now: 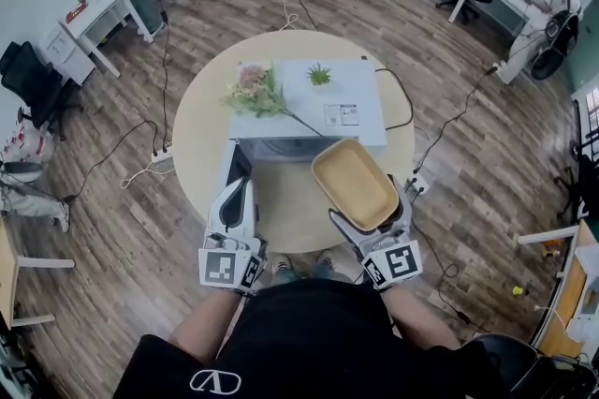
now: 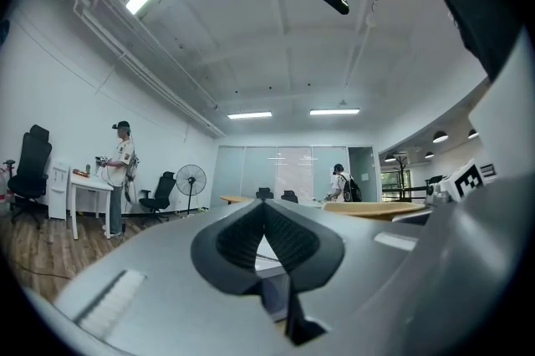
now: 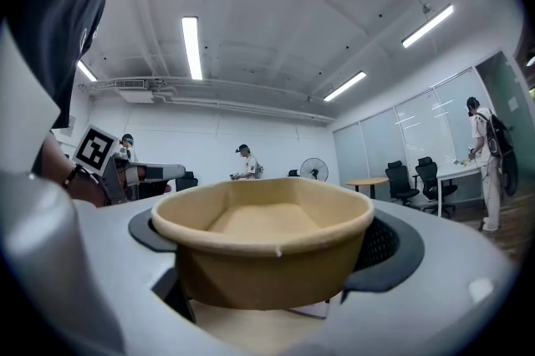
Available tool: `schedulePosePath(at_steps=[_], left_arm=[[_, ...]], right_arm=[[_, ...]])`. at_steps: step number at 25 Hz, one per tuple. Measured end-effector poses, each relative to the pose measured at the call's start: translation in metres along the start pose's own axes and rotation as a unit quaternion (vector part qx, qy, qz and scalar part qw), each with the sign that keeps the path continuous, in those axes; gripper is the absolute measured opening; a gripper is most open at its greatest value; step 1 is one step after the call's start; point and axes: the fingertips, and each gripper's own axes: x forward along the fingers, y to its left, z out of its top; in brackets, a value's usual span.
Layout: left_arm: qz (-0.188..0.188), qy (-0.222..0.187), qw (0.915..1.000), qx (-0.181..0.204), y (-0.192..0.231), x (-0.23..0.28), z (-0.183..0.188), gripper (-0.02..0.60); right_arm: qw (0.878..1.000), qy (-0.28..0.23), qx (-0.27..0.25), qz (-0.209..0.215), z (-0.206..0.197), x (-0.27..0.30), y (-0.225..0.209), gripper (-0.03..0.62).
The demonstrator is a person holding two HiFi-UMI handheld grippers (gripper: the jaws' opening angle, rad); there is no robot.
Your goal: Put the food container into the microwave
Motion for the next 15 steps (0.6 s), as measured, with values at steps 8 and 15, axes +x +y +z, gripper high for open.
schedulePosePath(at_steps=[8, 15], left_arm=[[-0.006, 0.01, 0.9999, -0.002, 0.005, 0.001, -0.021, 0.002], [-0.005, 0.011, 0.9999, 0.006, 0.017, 0.006, -0.036, 0.002]], right_arm=[[0.998, 0.058, 0.009, 0.029, -0.083, 0.034, 0.008, 0.591], [0.995, 0.092, 0.025, 0.038, -0.151, 0.076, 0.009, 0.591]])
